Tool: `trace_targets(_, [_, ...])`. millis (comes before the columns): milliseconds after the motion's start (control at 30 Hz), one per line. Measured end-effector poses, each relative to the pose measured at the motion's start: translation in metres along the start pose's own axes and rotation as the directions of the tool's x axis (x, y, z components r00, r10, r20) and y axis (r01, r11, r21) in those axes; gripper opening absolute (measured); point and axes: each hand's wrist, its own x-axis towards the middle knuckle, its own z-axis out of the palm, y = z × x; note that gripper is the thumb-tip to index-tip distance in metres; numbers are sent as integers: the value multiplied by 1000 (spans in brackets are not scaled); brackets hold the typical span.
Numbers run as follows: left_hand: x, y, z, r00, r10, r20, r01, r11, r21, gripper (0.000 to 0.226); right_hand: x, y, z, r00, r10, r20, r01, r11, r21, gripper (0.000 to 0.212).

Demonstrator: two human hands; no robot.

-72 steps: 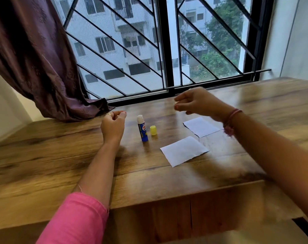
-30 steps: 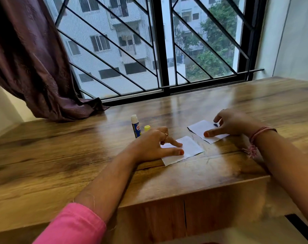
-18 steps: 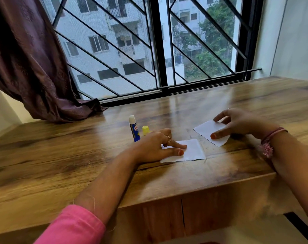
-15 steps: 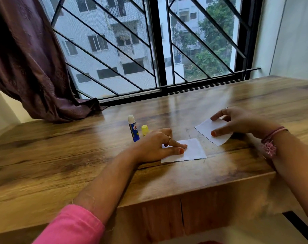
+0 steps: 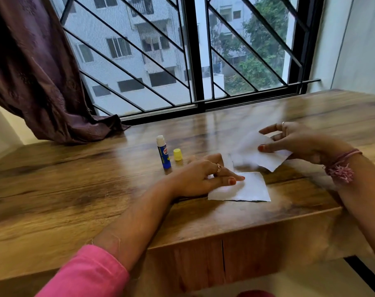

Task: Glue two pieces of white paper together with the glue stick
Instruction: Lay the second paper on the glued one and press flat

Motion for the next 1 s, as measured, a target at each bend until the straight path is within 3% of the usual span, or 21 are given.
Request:
trace_targets(233, [-7, -12, -16, 945, -68, -321, -11, 971, -240, 21, -4, -2, 2, 997, -11, 82, 3, 995, 97, 51])
trace_targets(467, [-17, -28, -26, 946, -324, -19, 299, 895, -332, 15, -7, -6, 8, 970, -15, 243, -11, 994, 106, 48])
trace_targets(633, [-20, -30, -32, 917, -359, 174, 399, 846, -353, 22, -12, -10, 19, 949, -52, 311, 13, 992, 125, 39])
trace_targets(900, [-16, -30, -30, 899, -391, 196, 437, 825, -359, 22, -14, -22, 41, 911, -36, 411, 9, 998, 69, 28])
trace_targets(1000, [-15, -31, -31, 895, -399, 198, 445, 824, -350, 26, -16, -29, 46, 893, -14, 451, 20, 1000, -9, 36])
